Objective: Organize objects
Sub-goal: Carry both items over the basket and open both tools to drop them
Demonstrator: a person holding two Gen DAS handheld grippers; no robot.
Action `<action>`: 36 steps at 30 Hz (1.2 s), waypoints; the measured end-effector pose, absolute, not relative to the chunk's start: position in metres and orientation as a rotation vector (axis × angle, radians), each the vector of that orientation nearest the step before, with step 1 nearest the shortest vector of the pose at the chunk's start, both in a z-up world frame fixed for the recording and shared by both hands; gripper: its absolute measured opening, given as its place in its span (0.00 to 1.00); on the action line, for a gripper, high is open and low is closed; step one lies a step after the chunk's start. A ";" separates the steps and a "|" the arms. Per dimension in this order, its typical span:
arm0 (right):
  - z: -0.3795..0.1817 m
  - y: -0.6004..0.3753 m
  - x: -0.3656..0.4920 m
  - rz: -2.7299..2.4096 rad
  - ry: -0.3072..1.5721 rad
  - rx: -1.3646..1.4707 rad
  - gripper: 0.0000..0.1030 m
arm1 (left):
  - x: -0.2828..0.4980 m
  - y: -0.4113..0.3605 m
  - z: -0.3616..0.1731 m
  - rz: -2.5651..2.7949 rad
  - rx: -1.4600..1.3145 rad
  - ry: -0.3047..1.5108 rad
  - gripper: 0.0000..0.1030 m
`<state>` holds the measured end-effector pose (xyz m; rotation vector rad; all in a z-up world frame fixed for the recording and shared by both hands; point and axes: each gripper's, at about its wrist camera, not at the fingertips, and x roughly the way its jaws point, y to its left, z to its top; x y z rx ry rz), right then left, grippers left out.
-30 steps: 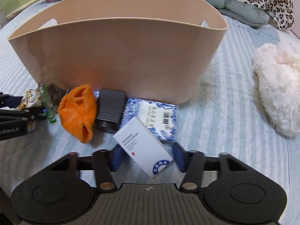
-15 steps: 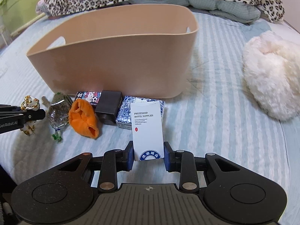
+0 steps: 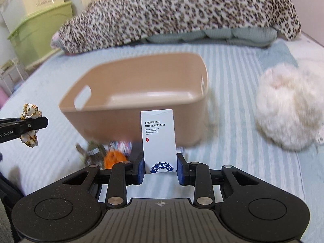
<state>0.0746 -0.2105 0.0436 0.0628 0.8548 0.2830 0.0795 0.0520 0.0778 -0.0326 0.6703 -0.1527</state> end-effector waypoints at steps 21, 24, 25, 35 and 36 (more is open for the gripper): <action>0.032 -0.176 0.202 0.215 0.875 0.027 0.28 | 0.219 0.023 0.015 -0.083 0.029 0.798 0.13; 0.019 -0.171 0.207 0.207 0.903 -0.002 0.29 | 0.223 0.023 0.006 -0.085 0.025 0.826 0.17; 0.017 -0.169 0.207 0.204 0.905 -0.013 0.29 | 0.222 0.023 0.006 -0.084 0.024 0.825 0.20; 0.042 -0.174 0.182 0.195 0.839 -0.012 0.73 | 0.182 0.023 0.054 -0.086 0.018 0.725 0.87; 0.046 -0.175 0.176 0.196 0.832 -0.015 0.76 | 0.176 0.023 0.059 -0.092 0.022 0.725 0.87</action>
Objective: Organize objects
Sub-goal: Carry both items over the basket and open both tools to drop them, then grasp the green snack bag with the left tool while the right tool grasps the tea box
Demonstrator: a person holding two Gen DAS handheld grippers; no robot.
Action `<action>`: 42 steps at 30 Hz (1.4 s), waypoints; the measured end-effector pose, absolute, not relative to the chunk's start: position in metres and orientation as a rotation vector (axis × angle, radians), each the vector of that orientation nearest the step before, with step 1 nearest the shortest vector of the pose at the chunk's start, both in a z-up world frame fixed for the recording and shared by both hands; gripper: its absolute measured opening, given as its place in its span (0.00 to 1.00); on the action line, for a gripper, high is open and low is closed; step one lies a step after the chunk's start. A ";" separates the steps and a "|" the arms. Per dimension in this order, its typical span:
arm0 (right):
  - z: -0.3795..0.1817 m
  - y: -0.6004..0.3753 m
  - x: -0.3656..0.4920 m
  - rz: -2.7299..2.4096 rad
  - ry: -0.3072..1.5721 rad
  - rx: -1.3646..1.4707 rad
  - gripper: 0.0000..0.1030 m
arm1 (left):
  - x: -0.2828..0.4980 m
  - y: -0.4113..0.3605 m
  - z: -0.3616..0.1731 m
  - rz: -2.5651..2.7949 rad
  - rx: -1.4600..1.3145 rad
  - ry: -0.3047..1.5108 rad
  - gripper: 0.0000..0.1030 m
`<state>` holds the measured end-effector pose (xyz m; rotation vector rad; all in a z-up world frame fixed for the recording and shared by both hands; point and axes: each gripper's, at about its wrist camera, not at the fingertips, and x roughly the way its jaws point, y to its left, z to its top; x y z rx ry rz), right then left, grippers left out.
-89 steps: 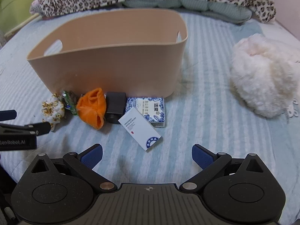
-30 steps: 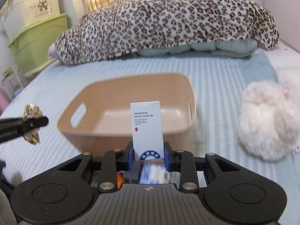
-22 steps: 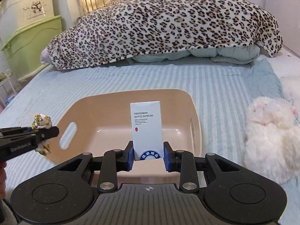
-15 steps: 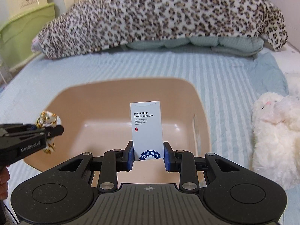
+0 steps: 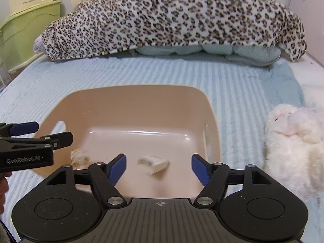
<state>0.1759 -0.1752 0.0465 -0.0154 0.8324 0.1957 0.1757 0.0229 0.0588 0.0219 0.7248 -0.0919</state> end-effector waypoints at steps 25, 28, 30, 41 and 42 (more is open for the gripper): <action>-0.011 -0.206 0.098 0.123 1.023 -0.041 1.00 | 0.086 0.026 -0.007 -0.109 0.029 0.906 0.93; -0.022 -0.202 0.101 0.123 1.039 -0.051 1.00 | 0.092 0.028 -0.018 -0.108 -0.002 0.929 0.93; -0.029 -0.199 0.104 0.125 1.048 -0.058 1.00 | 0.096 0.027 -0.025 -0.106 -0.018 0.946 0.93; -0.053 -0.186 0.122 0.149 1.033 -0.021 0.98 | 0.104 0.033 -0.040 -0.133 -0.065 0.925 0.85; -0.054 -0.185 0.123 0.152 1.032 -0.015 0.97 | 0.104 0.031 -0.042 -0.136 -0.055 0.923 0.81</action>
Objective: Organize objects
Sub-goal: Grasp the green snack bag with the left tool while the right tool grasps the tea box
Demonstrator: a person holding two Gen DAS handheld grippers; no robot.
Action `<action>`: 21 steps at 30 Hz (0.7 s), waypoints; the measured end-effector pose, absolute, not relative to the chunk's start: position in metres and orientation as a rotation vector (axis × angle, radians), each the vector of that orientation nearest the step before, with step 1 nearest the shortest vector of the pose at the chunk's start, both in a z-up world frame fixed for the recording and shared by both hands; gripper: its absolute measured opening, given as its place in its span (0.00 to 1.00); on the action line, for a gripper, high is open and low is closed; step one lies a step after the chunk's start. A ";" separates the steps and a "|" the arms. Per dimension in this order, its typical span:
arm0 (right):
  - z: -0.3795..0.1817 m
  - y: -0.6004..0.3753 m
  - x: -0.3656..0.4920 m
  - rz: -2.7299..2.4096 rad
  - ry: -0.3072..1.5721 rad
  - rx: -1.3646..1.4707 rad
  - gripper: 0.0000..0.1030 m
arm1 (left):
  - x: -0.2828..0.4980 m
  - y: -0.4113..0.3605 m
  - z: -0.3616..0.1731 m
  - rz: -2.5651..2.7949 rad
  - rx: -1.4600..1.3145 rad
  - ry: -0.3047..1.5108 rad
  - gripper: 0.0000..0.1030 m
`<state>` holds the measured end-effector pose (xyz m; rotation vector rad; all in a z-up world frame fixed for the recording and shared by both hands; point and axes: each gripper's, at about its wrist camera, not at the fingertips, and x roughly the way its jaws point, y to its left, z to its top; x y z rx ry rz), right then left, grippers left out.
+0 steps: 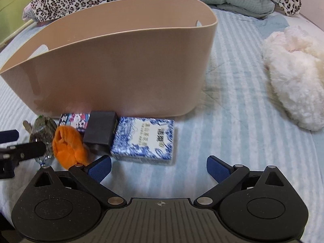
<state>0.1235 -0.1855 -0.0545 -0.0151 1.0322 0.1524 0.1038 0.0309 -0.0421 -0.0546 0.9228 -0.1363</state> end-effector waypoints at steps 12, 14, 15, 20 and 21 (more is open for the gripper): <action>-0.061 -0.169 0.123 0.192 0.999 -0.070 0.73 | 0.108 0.026 -0.052 -0.192 -0.066 0.906 0.44; -0.059 -0.168 0.121 0.203 0.997 -0.068 0.64 | 0.107 0.029 -0.051 -0.194 -0.082 0.908 0.37; -0.059 -0.167 0.120 0.208 0.996 -0.068 0.60 | 0.107 0.030 -0.051 -0.191 -0.086 0.910 0.32; -0.055 -0.168 0.114 0.210 0.989 -0.068 0.60 | 0.105 0.032 -0.048 -0.200 -0.081 0.913 0.23; -0.055 -0.169 0.113 0.210 0.990 -0.065 0.59 | 0.104 0.031 -0.047 -0.202 -0.079 0.916 0.22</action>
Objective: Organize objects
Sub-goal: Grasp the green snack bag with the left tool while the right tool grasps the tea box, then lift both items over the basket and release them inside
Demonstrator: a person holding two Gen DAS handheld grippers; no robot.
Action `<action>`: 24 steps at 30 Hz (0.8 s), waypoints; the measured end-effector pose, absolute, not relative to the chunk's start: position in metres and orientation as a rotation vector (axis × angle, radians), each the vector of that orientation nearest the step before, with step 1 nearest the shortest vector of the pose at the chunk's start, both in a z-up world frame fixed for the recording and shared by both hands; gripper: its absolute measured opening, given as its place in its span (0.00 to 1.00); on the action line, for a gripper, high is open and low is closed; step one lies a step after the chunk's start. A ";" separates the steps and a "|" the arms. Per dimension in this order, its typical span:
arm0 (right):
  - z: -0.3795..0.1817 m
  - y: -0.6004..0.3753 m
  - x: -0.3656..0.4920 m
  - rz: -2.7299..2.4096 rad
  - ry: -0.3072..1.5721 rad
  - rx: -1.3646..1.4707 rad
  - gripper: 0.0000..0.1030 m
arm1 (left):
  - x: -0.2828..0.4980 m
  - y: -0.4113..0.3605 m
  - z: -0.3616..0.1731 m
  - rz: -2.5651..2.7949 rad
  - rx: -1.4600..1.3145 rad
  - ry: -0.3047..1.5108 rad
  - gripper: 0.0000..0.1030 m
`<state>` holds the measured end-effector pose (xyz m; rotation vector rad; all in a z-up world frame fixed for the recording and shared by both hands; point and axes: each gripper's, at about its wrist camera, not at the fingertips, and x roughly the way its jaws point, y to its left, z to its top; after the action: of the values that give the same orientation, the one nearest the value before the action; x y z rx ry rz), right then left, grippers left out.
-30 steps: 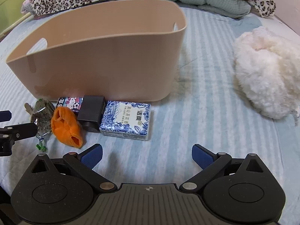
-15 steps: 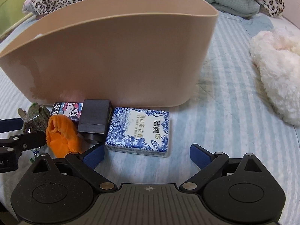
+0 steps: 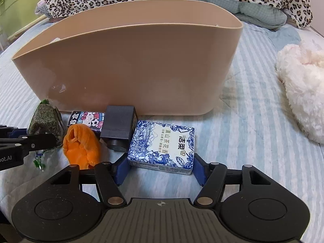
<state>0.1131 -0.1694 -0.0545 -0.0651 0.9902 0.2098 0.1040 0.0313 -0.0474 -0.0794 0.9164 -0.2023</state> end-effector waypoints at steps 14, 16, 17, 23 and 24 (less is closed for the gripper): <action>-0.047 -0.182 0.101 0.213 1.007 -0.041 0.59 | 0.087 0.024 -0.047 -0.206 -0.041 0.966 0.14; -0.046 -0.182 0.102 0.214 1.007 -0.038 0.59 | 0.086 0.024 -0.046 -0.214 -0.038 0.964 0.12; -0.045 -0.182 0.103 0.215 1.007 -0.037 0.59 | 0.086 0.024 -0.046 -0.213 -0.036 0.963 0.12; -0.039 -0.183 0.098 0.217 0.991 -0.026 0.59 | 0.080 0.022 -0.042 -0.231 -0.015 0.952 0.11; -0.037 -0.184 0.097 0.217 0.987 -0.023 0.59 | 0.078 0.021 -0.040 -0.234 -0.015 0.947 0.11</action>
<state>0.0969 -0.1842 -0.0370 -0.0227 0.9870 0.2170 0.0783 0.0213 -0.0396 -0.0151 0.9468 -0.2339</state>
